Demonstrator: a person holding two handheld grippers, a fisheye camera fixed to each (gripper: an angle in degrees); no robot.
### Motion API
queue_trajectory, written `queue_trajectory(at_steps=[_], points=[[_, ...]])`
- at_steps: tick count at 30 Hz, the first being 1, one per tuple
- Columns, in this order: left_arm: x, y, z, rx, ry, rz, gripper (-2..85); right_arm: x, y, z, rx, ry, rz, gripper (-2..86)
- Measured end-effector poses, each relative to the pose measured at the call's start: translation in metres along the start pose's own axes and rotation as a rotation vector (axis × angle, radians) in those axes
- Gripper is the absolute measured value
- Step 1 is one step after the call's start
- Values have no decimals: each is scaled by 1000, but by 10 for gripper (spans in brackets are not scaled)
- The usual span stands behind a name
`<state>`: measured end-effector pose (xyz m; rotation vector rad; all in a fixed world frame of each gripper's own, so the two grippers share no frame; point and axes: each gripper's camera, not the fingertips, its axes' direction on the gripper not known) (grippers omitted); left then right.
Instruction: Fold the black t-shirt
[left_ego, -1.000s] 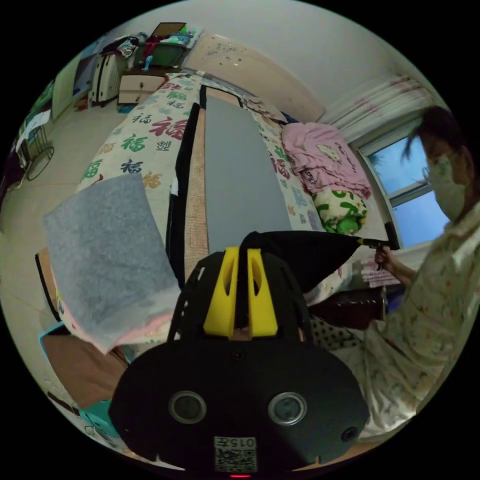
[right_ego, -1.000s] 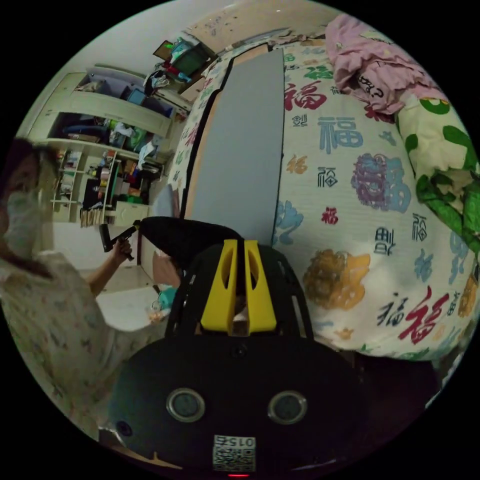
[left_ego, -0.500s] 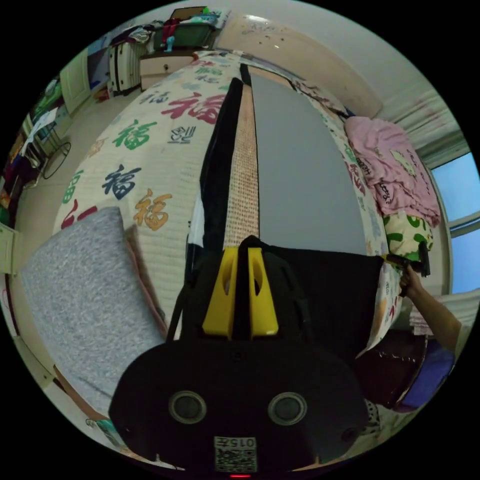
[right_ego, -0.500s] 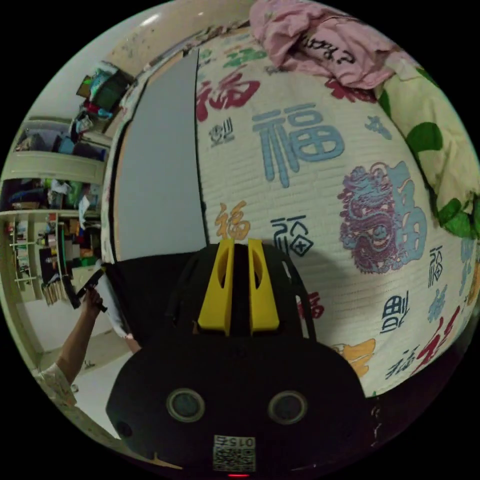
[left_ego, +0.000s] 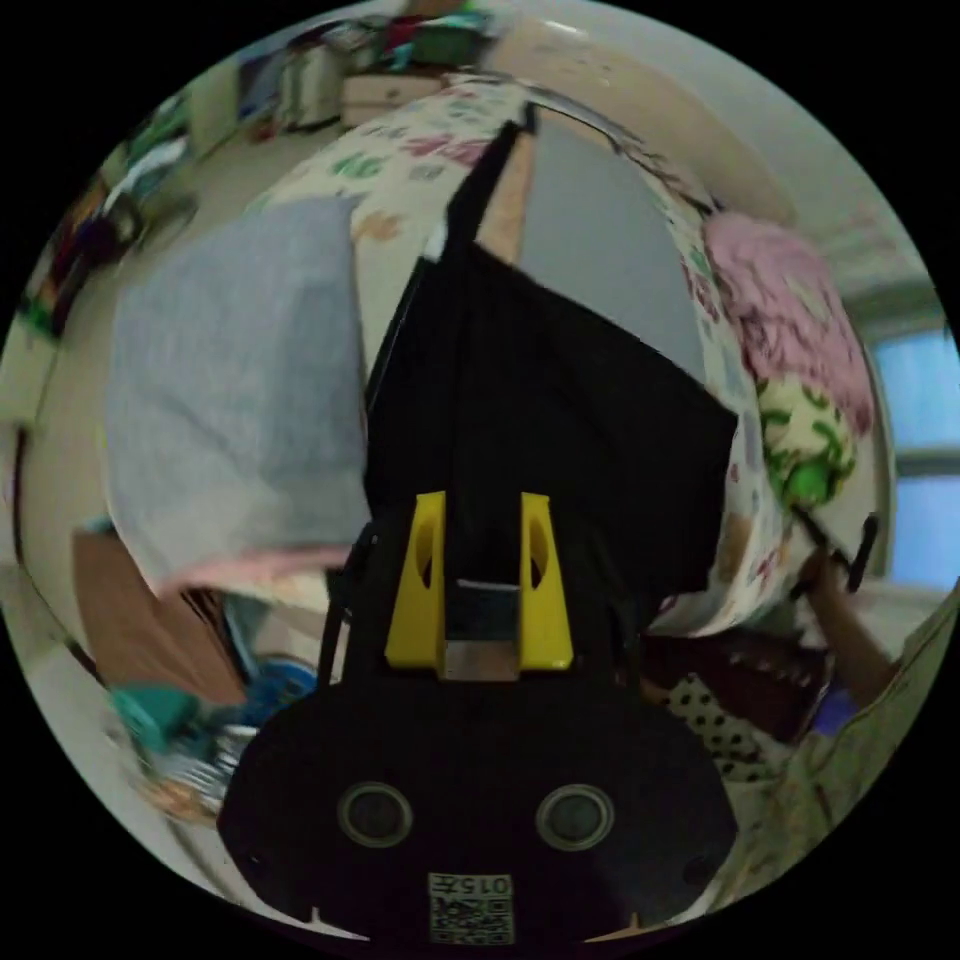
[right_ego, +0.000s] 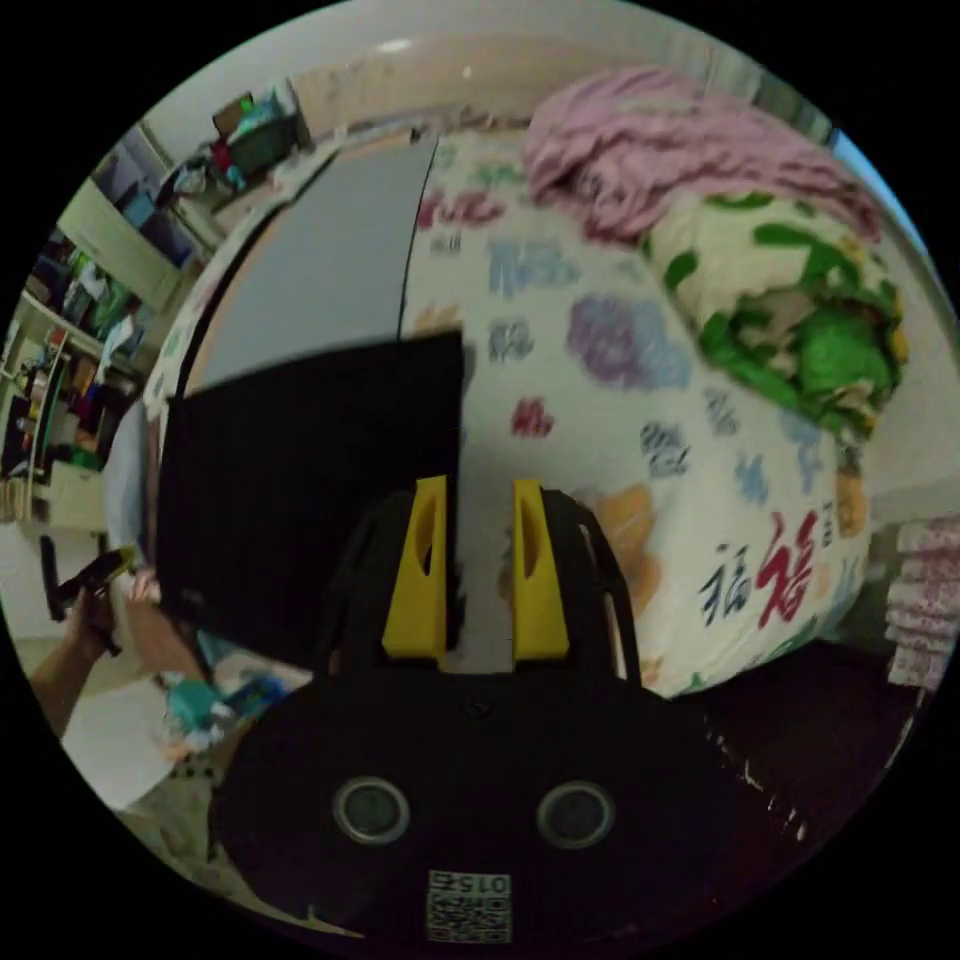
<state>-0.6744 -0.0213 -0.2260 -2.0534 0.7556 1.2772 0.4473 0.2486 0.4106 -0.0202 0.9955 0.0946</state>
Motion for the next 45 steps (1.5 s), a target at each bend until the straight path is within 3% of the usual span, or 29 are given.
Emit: queue_trajectory(at_steps=[4,7,14,18,23,31,35,39,43,45], points=[[-20,66,8,68,42,-412,114,39,31,72,-207,-143,87,131],[-18,87,15,86,22,-554,120,78,51,117,-290,-215,170,130],[14,67,22,155,3,-617,113,123,87,202,-459,-252,80,102],[38,53,18,109,-83,-647,59,153,97,237,-517,-263,67,37],[72,40,-13,120,-68,-590,15,190,114,254,-536,-263,-11,16],[143,-22,-48,-40,-225,-349,14,228,155,305,-560,-137,-122,35],[182,-58,-62,-113,-274,-198,28,232,189,305,-476,-19,-347,65],[274,-91,-88,-185,-464,330,67,206,232,291,-325,81,-763,81],[380,-104,-87,-302,-355,966,96,175,263,310,-280,37,-1062,85],[412,-106,-78,-346,-350,1184,96,164,280,334,-270,62,-1196,85]])
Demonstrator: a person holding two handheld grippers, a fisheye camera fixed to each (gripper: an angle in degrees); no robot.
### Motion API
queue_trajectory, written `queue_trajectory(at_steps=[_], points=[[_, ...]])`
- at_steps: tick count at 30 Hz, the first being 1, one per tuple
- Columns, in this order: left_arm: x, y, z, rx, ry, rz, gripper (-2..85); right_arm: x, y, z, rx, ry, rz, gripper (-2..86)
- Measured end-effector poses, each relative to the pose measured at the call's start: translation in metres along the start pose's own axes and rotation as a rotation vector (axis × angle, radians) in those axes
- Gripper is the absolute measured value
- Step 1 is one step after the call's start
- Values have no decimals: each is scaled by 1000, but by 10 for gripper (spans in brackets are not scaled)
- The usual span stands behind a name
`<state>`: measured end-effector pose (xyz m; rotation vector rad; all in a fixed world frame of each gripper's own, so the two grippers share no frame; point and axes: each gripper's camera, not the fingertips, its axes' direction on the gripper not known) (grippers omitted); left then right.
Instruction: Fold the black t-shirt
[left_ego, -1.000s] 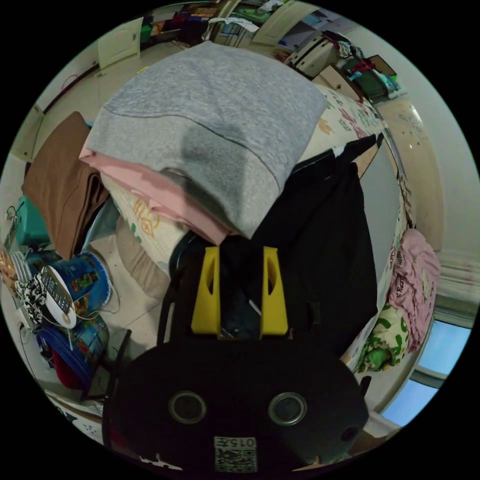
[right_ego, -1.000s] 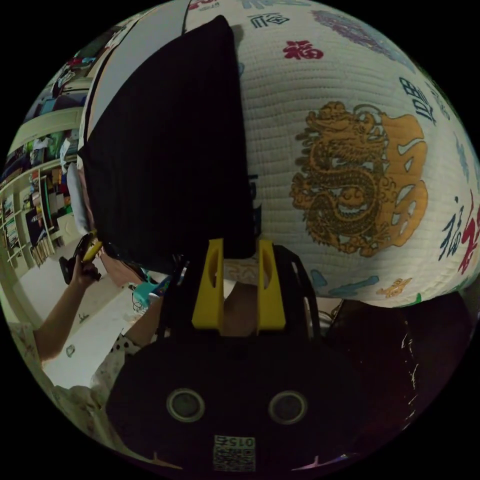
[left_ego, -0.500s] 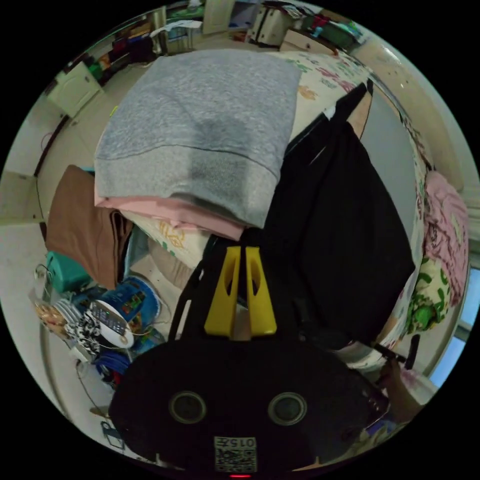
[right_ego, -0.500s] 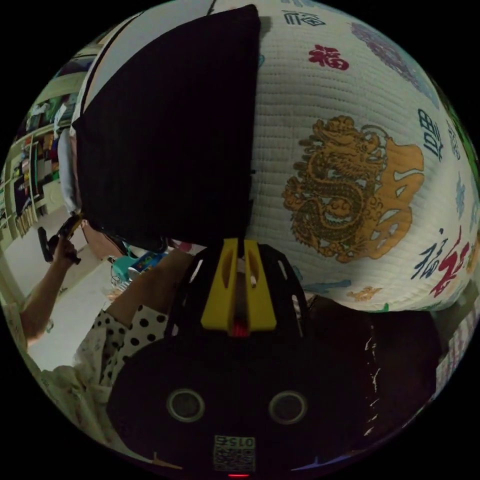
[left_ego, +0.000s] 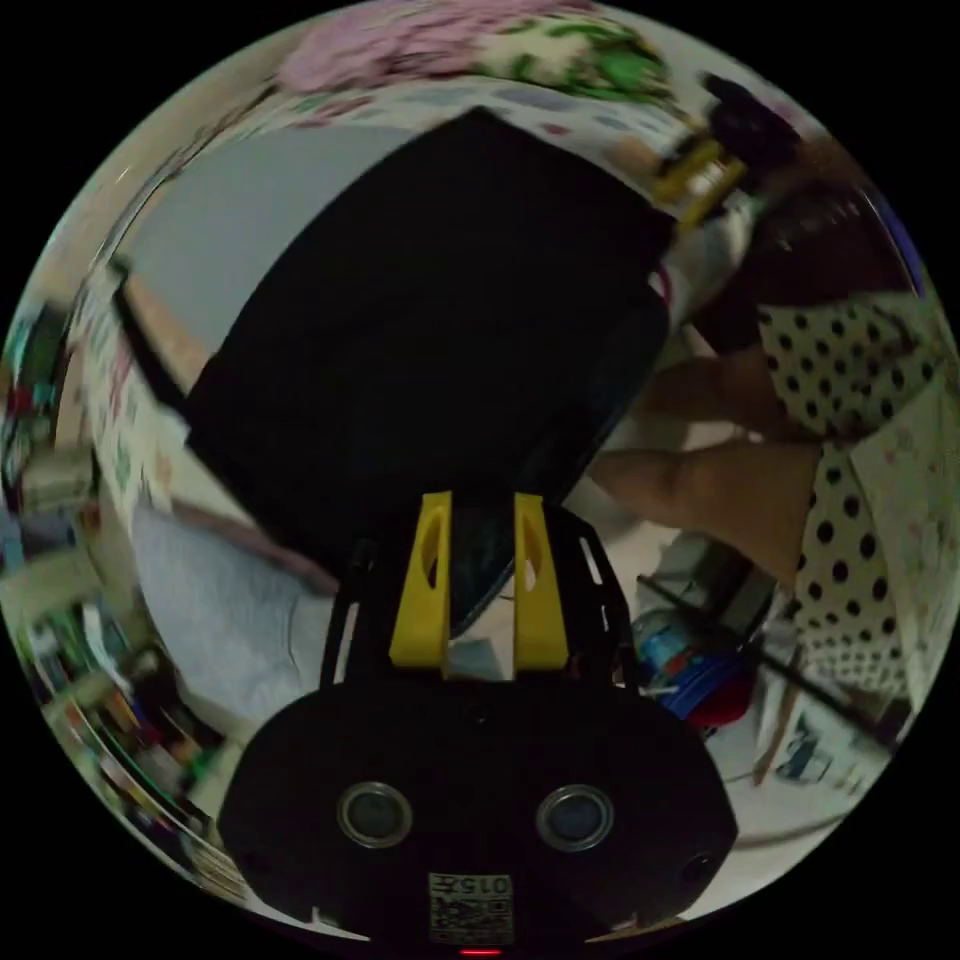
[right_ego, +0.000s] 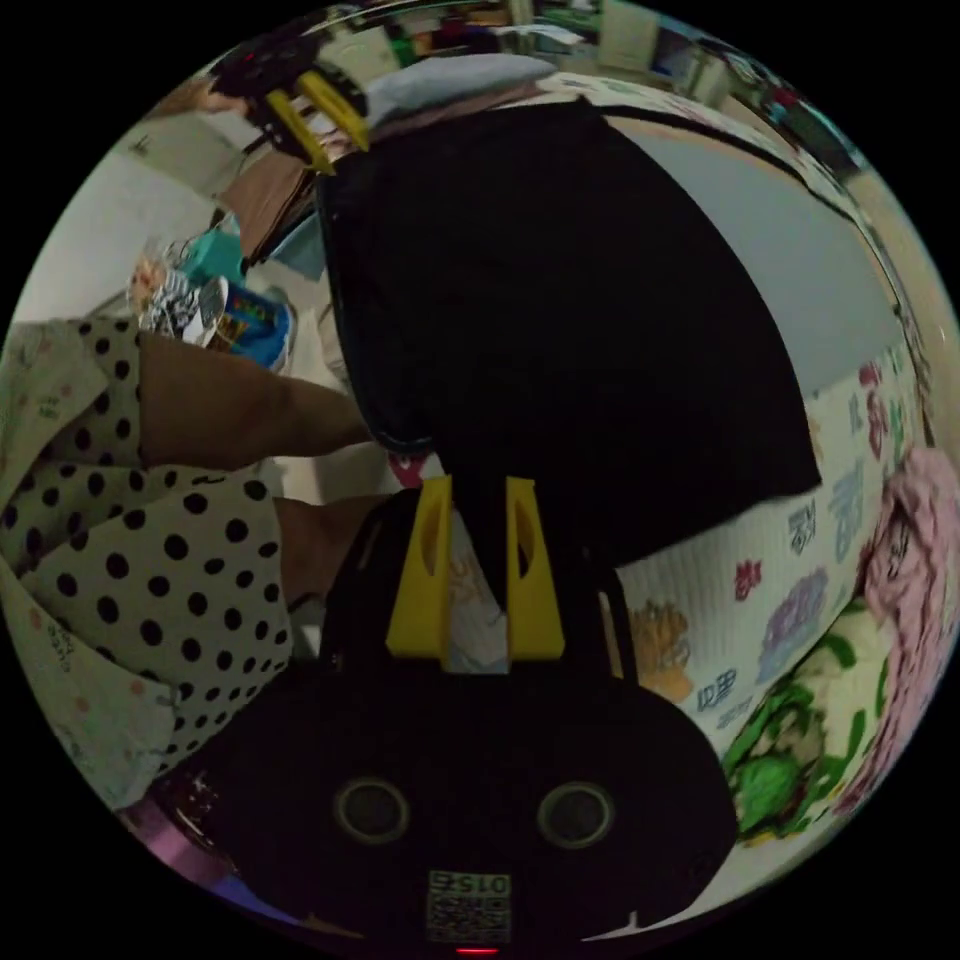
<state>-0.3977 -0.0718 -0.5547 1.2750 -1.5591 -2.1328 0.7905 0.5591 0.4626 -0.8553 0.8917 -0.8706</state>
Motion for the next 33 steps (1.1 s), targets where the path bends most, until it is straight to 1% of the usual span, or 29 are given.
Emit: queue_trajectory(at_steps=[1,4,6,9,11,14,16,19,24,26,28,29,31,32,33], points=[[1,-16,-2,2,12,96,97,-2,-1,7,-3,13,-13,85],[-9,-46,-1,-9,-6,214,100,-6,2,40,-37,30,-34,84],[-21,-60,1,-19,-4,231,100,-8,8,63,-71,48,-71,81],[-34,-75,6,-54,-31,295,100,-9,14,76,-66,79,-112,79],[-41,-81,8,-80,-18,327,97,-4,17,81,-65,69,-106,71],[-55,-85,1,-66,-20,341,76,13,19,87,-73,41,-41,33],[-71,-88,-6,-75,8,317,40,29,20,87,-58,-22,12,21],[-87,-89,-12,-77,32,306,12,54,21,86,-35,-93,86,10],[-116,-87,-24,-67,71,250,-4,97,20,76,4,-166,175,4],[-132,-84,-34,-47,100,205,-5,115,20,68,18,-194,193,3],[-162,-78,-50,-9,171,118,-5,140,21,57,49,-260,230,3],[-172,-76,-55,4,202,88,-5,163,23,47,81,-310,258,2],[-217,-68,-74,79,309,-34,-5,204,27,29,136,-347,305,2],[-229,-66,-80,104,332,-59,-5,237,27,14,180,-359,346,2],[-256,-64,-93,166,364,-111,-5,272,26,-2,228,-369,382,2]])
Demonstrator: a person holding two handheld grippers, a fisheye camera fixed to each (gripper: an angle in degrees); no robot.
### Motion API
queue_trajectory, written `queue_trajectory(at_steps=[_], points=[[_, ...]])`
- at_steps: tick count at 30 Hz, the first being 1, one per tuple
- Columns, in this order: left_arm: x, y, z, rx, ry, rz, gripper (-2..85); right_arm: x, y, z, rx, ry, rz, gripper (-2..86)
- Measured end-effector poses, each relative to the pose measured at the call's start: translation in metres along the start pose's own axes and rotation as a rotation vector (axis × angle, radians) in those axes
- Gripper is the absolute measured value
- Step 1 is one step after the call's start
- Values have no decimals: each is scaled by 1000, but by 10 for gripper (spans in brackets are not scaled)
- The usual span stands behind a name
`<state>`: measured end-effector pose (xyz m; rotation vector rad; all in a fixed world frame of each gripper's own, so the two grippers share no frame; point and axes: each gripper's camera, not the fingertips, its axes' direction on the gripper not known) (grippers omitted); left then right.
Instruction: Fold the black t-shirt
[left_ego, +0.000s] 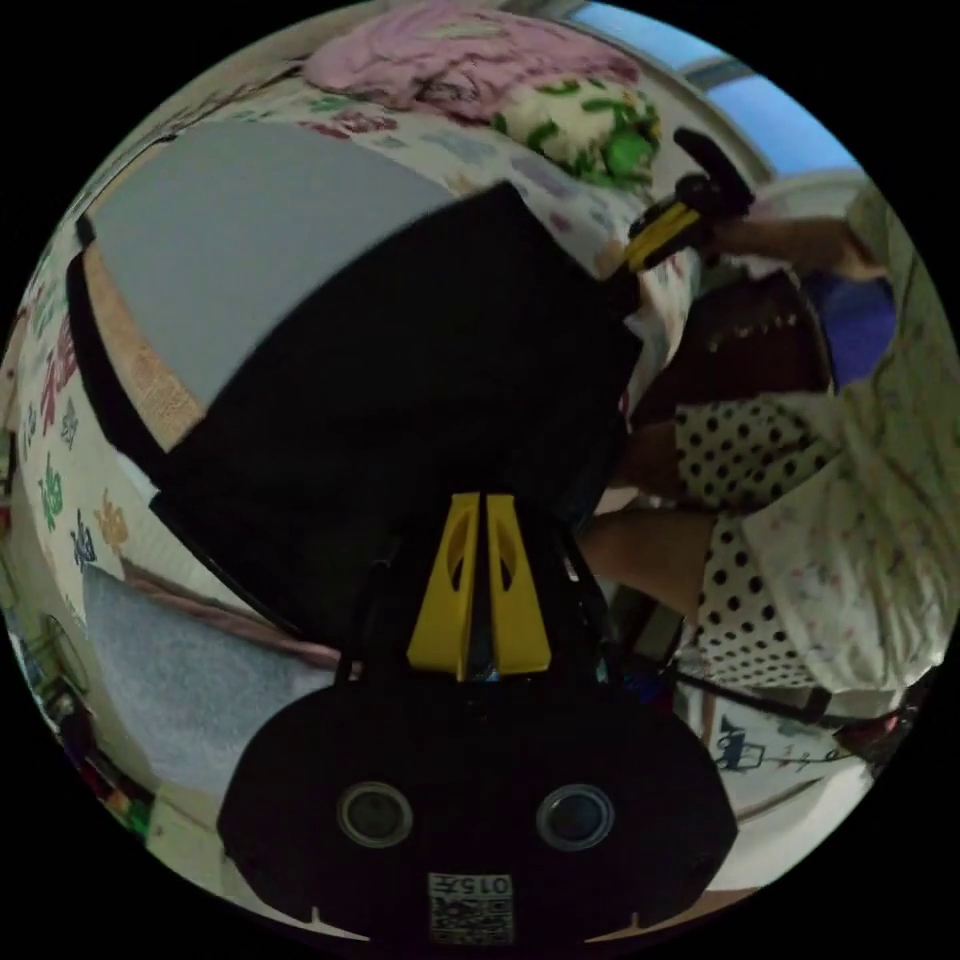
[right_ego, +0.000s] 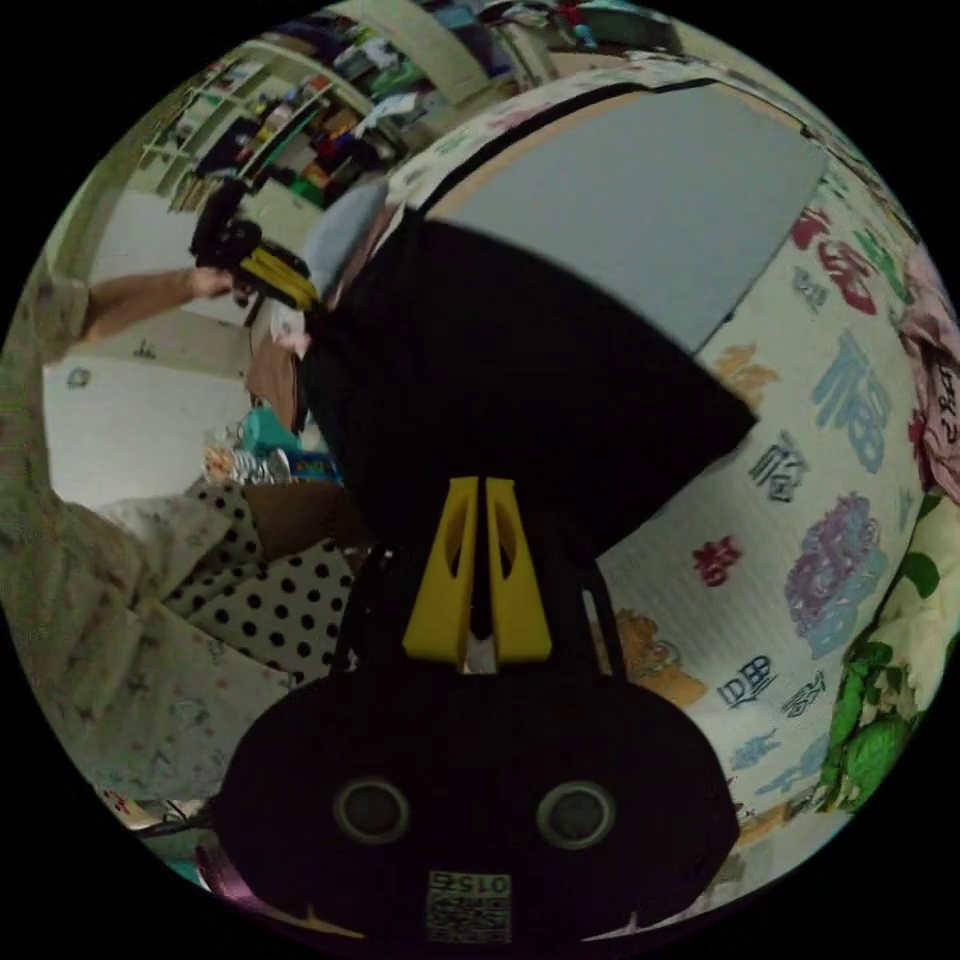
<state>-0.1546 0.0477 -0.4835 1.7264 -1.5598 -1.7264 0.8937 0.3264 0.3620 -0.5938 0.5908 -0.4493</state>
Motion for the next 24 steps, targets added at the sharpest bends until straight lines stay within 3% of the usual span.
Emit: queue_trajectory(at_steps=[3,8,11,13,16,24], points=[[-59,-19,-58,185,44,-69,-5,55,-64,-58,123,58,14,2],[-162,-78,-128,465,-135,-251,2,128,-203,-103,350,351,108,10],[-211,-103,-138,651,-281,-499,20,162,-256,-114,561,351,310,34],[-219,-105,-135,772,-324,-588,60,167,-268,-109,606,326,323,49],[-207,-109,-108,665,-316,-507,82,156,-268,-73,526,281,176,67],[-144,-108,14,246,-237,-183,131,130,-282,75,102,316,-147,120]])
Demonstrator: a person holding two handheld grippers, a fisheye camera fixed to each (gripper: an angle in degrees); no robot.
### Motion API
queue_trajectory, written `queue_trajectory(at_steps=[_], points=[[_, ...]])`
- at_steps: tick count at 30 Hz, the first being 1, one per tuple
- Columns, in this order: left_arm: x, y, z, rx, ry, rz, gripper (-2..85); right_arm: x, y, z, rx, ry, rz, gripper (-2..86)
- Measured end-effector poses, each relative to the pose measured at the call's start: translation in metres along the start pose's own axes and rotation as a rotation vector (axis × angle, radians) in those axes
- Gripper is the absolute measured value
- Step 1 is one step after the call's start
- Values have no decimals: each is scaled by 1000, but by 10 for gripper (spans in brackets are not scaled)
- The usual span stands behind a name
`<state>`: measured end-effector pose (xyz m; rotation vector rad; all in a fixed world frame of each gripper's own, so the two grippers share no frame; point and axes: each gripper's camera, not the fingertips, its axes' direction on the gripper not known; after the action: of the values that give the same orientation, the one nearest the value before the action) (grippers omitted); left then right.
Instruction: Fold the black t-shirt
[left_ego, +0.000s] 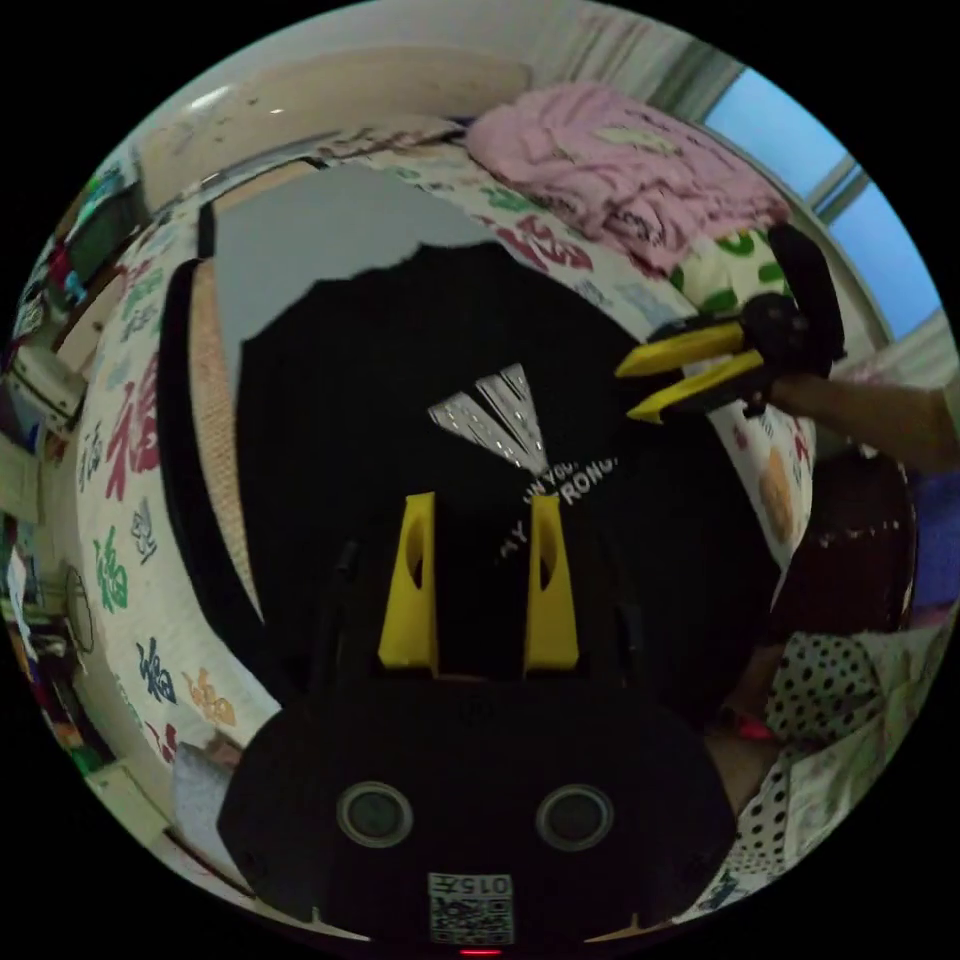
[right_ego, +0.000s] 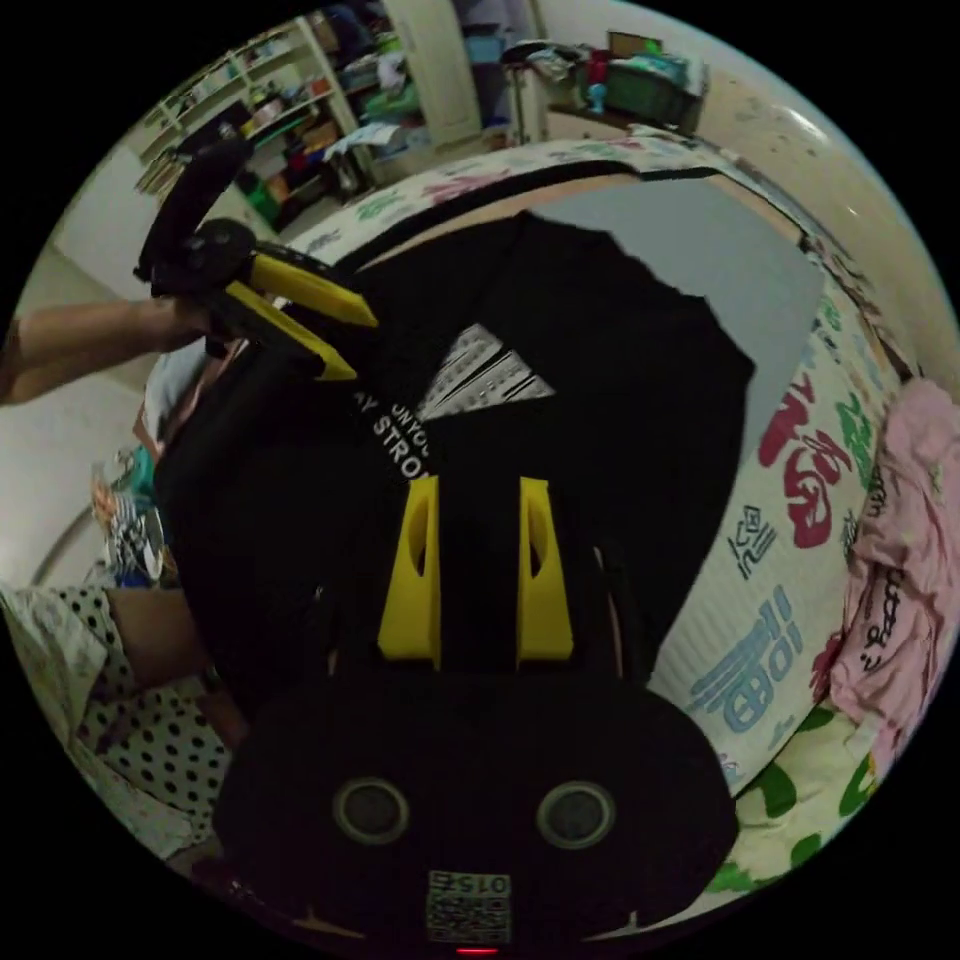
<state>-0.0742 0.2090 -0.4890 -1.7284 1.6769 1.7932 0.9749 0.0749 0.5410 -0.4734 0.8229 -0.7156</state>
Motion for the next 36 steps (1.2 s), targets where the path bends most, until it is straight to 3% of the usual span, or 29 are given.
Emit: queue_trajectory(at_steps=[6,11,13,15,18,22,25,29,36], points=[[29,4,42,-119,-152,184,89,1,-25,48,-143,97,-182,113],[19,4,45,-134,-72,144,25,39,-49,45,-162,110,-165,24],[-8,10,26,-75,-3,26,19,82,-53,23,-101,38,-31,19],[-40,21,-1,11,-34,-101,19,161,-39,-19,15,37,245,20],[-104,55,-48,132,-243,-354,34,266,10,-71,141,190,667,31],[-157,113,-84,121,-613,-712,77,324,62,-96,85,288,982,94],[-136,141,-88,154,-538,-759,82,302,82,-90,89,168,955,101],[-75,161,-61,70,-348,-682,76,232,93,-35,-52,-90,900,105],[55,222,5,-251,-57,-627,55,78,96,57,-323,-329,782,91]])
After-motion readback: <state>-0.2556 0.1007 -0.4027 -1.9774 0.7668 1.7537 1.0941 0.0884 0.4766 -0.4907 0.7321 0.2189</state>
